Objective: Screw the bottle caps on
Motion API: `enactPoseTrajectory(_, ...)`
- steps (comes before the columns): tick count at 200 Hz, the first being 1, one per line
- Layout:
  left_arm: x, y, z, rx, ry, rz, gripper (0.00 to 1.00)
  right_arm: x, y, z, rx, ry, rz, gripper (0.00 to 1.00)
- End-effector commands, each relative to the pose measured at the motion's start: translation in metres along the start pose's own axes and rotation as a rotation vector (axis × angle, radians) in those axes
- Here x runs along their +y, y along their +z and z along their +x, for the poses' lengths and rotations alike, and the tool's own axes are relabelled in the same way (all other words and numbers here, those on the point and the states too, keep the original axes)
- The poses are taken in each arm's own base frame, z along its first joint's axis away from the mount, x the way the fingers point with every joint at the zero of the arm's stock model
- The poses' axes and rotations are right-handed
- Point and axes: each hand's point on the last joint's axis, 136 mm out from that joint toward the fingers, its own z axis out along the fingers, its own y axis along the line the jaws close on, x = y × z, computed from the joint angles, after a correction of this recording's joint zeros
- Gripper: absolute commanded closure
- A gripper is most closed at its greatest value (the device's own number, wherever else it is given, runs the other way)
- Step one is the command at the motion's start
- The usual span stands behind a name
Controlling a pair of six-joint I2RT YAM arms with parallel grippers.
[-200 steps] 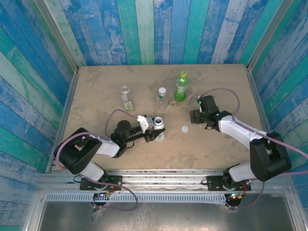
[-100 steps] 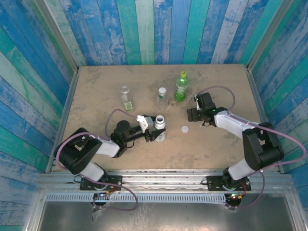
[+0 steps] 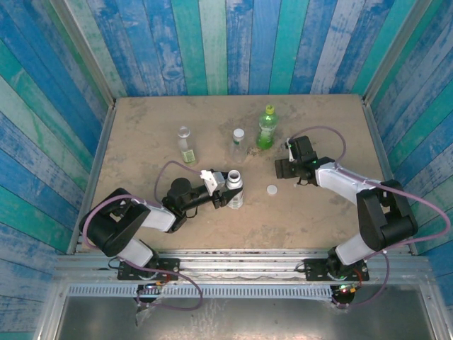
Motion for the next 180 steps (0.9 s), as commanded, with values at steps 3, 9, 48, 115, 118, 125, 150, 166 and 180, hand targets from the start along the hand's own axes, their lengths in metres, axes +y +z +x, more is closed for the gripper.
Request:
enactPoseTrajectory(3, -0.003, 0.002, 0.007, 0.015, -0.007, 0.015, 0.44, 0.000, -0.003, -0.009, -0.021, 0.006, 0.003, 0.05)
enactPoseTrajectory(9, -0.003, 0.002, 0.007, 0.014, -0.006, 0.015, 0.44, -0.001, -0.002, -0.009, -0.021, 0.006, 0.004, 0.05)
enactPoseTrajectory(48, -0.003, 0.001, 0.008, 0.016, -0.006, 0.016, 0.46, 0.000, 0.008, -0.015, -0.015, 0.003, 0.017, 0.15)
enactPoseTrajectory(115, -0.002, 0.001, 0.008, 0.023, 0.001, 0.009, 0.46, 0.000, 0.042, -0.008, 0.063, 0.022, 0.050, 0.38)
enactPoseTrajectory(118, -0.002, 0.001, 0.008, 0.023, 0.001, 0.008, 0.46, 0.000, 0.042, -0.008, 0.065, 0.022, 0.051, 0.38)
enactPoseTrajectory(125, -0.002, 0.000, 0.009, 0.025, 0.001, 0.007, 0.46, 0.000, 0.044, -0.006, 0.071, 0.023, 0.054, 0.40)
enactPoseTrajectory(150, -0.002, 0.001, 0.008, 0.024, 0.003, 0.008, 0.46, -0.002, 0.052, 0.002, 0.105, 0.019, 0.064, 0.44)
enactPoseTrajectory(166, -0.002, 0.001, 0.009, 0.027, 0.002, 0.009, 0.46, -0.002, 0.055, 0.006, 0.121, 0.018, 0.065, 0.47)
enactPoseTrajectory(180, -0.002, 0.002, 0.009, 0.026, 0.004, 0.008, 0.46, -0.002, 0.058, 0.006, 0.125, 0.014, 0.066, 0.51)
